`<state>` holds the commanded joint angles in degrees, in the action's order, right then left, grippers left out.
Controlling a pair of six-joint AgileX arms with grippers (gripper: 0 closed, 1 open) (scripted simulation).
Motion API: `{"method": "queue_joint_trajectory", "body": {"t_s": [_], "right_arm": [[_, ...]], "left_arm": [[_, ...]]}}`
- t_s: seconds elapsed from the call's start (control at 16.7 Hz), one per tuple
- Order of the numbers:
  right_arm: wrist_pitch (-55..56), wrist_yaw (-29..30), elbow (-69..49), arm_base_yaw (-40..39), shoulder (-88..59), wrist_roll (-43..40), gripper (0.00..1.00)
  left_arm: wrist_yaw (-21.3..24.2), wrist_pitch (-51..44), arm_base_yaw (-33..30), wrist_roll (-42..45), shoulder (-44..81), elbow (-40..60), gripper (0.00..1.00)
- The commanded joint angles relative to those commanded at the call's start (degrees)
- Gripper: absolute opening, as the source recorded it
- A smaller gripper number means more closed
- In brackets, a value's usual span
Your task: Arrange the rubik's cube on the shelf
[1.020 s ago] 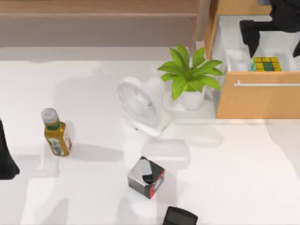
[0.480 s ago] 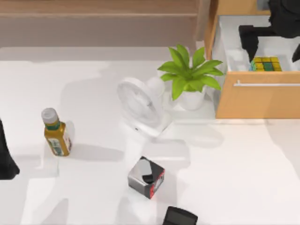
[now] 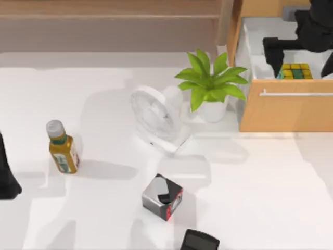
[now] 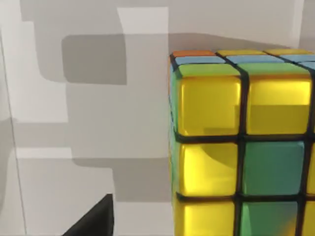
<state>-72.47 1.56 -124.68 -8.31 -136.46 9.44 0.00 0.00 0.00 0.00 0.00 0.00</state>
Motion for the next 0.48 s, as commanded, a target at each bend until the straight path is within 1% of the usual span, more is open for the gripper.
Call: {"method": "queue_joint_trajectory", "body": {"t_s": [0.48], "right_arm": [[2.6,-0.4,-2.0,0.7,-4.7,-1.5,1.0]], "left_arm": [[0.0,0.0,0.0,0.0,0.0,0.0,1.0]]}}
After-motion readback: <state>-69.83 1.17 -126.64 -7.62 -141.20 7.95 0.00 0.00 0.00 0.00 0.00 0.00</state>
